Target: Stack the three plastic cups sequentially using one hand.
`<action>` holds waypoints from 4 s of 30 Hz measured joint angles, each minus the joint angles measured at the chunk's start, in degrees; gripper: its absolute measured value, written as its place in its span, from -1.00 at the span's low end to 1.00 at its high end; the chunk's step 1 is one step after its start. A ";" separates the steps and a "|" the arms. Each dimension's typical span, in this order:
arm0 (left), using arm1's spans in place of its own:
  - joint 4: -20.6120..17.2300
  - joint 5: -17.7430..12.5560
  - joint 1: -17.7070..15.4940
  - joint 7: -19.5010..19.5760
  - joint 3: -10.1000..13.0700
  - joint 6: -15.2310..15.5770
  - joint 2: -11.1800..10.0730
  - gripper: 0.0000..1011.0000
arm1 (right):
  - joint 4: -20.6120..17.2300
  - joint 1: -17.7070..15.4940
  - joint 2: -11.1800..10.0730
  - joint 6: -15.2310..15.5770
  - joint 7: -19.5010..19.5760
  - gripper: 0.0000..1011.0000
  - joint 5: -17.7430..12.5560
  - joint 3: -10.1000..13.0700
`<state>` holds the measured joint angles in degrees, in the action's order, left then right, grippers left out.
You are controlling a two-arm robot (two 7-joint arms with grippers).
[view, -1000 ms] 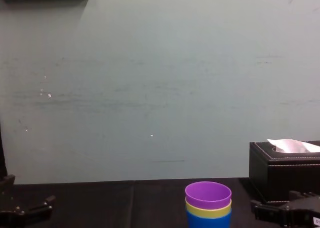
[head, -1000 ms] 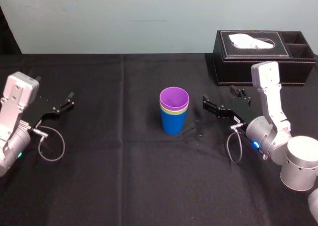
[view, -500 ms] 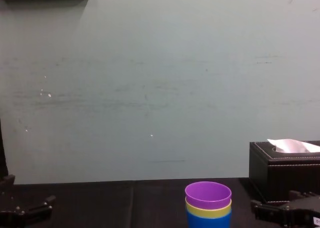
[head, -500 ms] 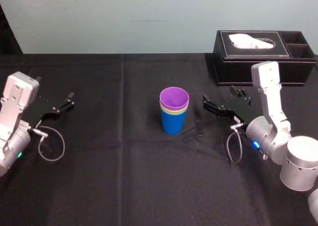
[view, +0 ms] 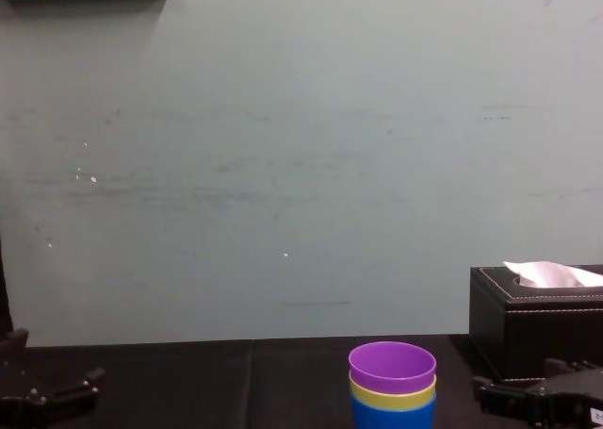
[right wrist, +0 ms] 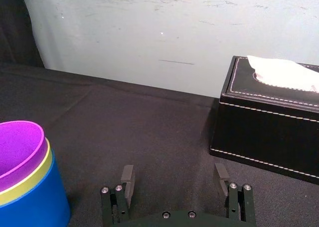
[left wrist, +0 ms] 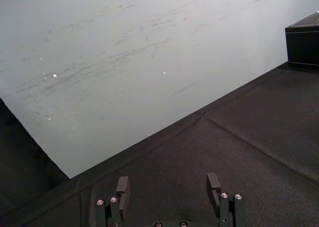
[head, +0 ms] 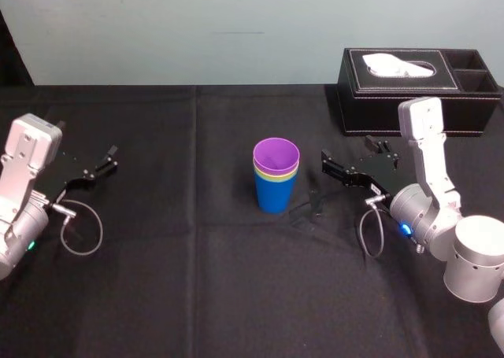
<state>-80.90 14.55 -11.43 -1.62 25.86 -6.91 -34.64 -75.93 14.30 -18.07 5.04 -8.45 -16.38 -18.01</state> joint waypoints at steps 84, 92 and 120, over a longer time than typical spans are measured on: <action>0.00 0.00 0.00 0.00 0.00 0.00 0.00 1.00 | 0.00 0.00 0.00 0.00 0.00 0.98 0.00 0.00; 0.00 0.00 0.00 0.00 0.00 0.00 0.00 1.00 | 0.00 0.00 0.00 0.00 0.00 0.98 0.00 0.00; 0.00 0.00 0.00 0.00 0.00 0.00 0.00 1.00 | 0.00 0.00 0.00 0.00 0.00 0.98 0.00 0.00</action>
<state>-80.90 14.55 -11.43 -1.62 25.86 -6.91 -34.65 -75.93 14.31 -18.06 5.05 -8.46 -16.38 -18.01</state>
